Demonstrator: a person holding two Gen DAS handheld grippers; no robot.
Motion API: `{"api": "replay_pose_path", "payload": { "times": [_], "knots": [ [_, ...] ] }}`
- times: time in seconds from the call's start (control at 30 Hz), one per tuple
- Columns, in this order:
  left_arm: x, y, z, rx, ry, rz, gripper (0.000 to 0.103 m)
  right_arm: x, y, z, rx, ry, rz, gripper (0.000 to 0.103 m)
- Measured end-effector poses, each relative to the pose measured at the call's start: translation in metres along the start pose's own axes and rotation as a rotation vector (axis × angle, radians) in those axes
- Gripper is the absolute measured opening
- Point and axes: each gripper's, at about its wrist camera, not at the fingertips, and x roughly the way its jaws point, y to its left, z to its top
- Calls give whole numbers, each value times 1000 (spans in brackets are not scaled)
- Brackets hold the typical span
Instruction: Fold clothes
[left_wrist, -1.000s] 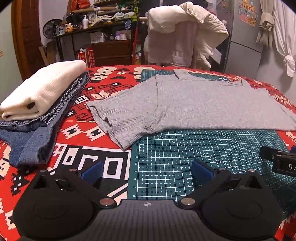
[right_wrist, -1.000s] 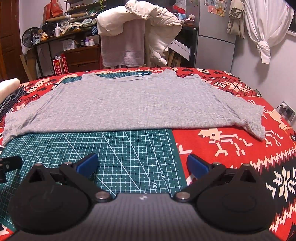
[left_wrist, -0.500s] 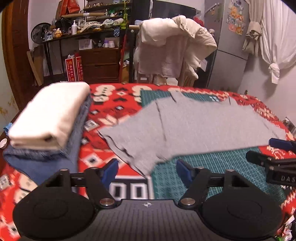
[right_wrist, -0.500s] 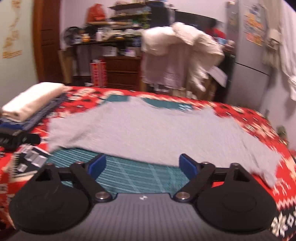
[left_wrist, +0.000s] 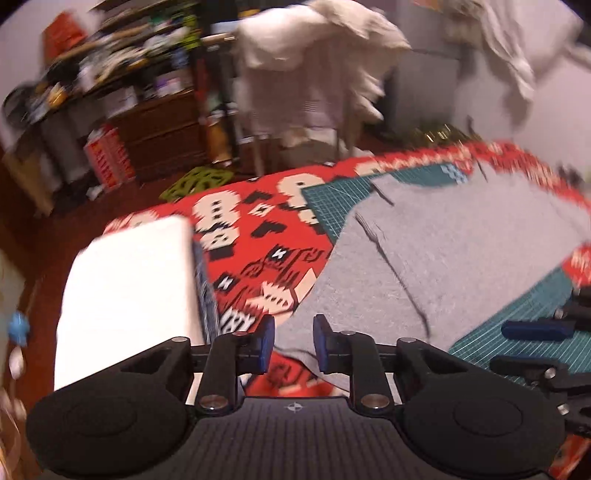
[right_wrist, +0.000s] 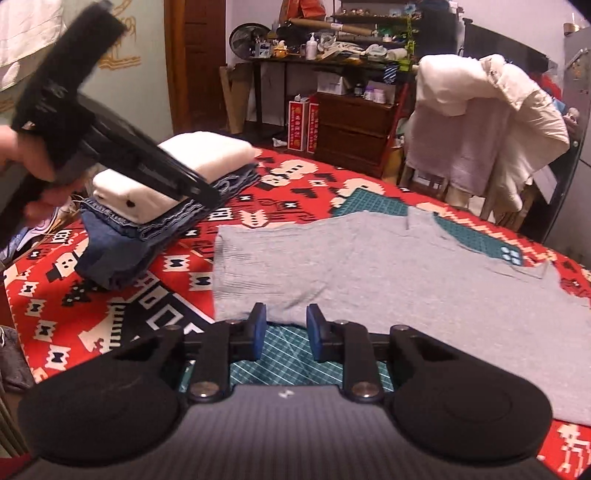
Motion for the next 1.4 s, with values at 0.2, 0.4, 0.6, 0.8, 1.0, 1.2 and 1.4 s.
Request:
{"api": "replay_pose_path", "payload": {
  "times": [0.2,0.4,0.6,0.8,1.0,1.2,1.4],
  "knots": [
    [35,-4,-4,84,75,48,17,15,-1,1,14,10,25,26],
    [51,9,-10,58,121,57,17,23,0,0,10,14,46,26],
    [56,21,-7,8,123,-4,17,28,13,-2,-42,23,83,26],
    [60,22,-4,19,123,-42,4,35,38,-4,-152,31,102,26],
    [54,21,-6,61,103,13,2,54,52,-2,-226,74,97,24],
    [48,33,-6,14,80,2,2,65,50,-4,-225,93,65,5],
    [48,35,-7,4,64,7,2,58,62,-5,-316,90,49,2]
  ]
}}
